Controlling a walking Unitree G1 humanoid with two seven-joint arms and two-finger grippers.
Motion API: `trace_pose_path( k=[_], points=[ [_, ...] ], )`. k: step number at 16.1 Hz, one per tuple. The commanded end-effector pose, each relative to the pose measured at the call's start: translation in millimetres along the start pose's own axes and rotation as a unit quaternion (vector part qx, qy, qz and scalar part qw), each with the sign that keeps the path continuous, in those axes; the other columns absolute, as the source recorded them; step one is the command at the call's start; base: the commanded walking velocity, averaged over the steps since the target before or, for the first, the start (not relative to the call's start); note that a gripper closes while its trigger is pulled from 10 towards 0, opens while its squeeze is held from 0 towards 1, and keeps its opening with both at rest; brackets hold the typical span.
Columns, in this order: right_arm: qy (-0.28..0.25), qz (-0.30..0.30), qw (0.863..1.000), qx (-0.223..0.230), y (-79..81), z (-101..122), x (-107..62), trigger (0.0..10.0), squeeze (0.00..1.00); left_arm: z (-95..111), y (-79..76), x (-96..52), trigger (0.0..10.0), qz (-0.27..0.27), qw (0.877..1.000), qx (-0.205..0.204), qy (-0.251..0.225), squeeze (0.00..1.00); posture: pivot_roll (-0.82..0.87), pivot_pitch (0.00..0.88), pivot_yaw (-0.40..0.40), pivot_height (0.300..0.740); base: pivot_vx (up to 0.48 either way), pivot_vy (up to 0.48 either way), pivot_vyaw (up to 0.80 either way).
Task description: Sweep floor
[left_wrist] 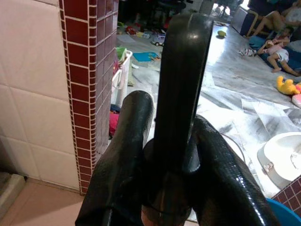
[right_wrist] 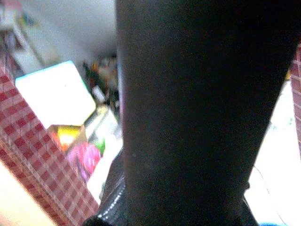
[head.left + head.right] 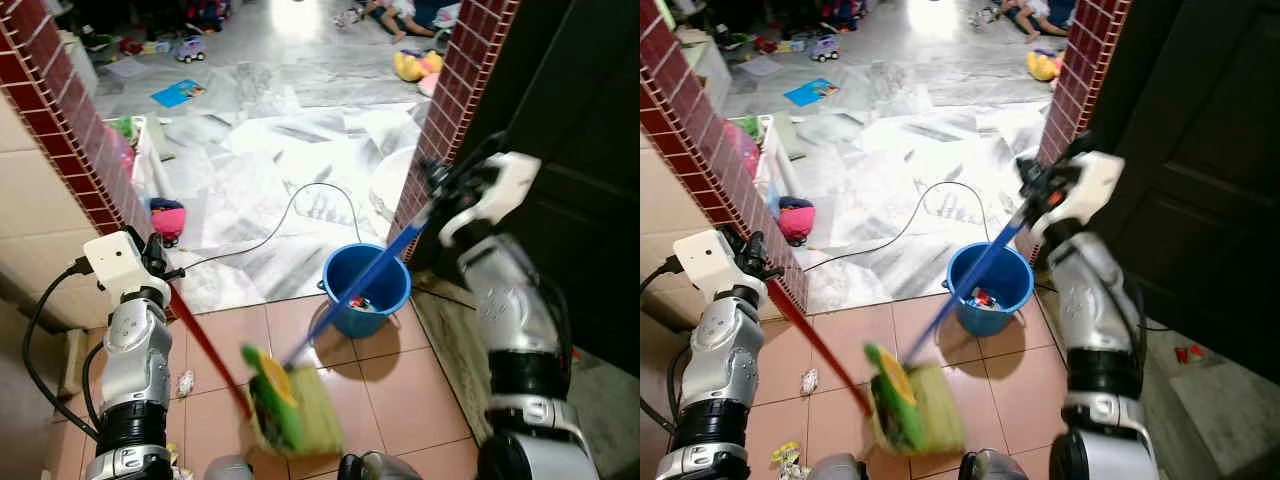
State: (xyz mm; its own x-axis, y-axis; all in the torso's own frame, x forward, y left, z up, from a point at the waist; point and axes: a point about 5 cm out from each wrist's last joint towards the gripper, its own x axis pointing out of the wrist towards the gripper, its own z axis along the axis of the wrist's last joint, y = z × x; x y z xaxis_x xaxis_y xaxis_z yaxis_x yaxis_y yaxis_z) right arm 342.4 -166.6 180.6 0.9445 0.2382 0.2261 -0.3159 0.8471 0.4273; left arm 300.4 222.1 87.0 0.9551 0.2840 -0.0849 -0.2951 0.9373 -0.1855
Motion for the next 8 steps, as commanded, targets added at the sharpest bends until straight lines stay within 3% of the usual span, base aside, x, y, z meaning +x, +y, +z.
trace_pose_path(
  k=[1,3,5,8],
  points=[
    [-0.058,0.009,0.996,0.062,8.7,21,9.4,10.0,0.0,15,-7.3,6.4,10.0,-0.006,0.999,-0.017,-0.034,0.0,-0.03,0.0,-0.025,0.74,0.0,0.0,0.0],
    [-0.073,0.008,0.995,0.063,10.7,28,13.1,10.0,0.0,14,-9.8,6.8,10.0,-0.007,0.999,-0.017,-0.034,0.0,-0.03,0.0,-0.023,0.74,0.0,0.0,0.0],
    [-0.098,0.015,0.993,-0.065,13.6,45,16.8,10.0,0.0,13,-8.9,6.4,10.0,-0.011,0.999,-0.012,-0.033,0.0,-0.03,0.0,-0.021,0.74,0.0,0.0,0.0],
    [-0.097,0.019,0.984,-0.151,12.5,47,14.9,10.0,0.0,16,-11.1,6.6,10.0,-0.022,0.999,0.005,-0.042,0.0,-0.02,0.0,-0.019,0.74,0.0,0.0,0.0]
  ],
)
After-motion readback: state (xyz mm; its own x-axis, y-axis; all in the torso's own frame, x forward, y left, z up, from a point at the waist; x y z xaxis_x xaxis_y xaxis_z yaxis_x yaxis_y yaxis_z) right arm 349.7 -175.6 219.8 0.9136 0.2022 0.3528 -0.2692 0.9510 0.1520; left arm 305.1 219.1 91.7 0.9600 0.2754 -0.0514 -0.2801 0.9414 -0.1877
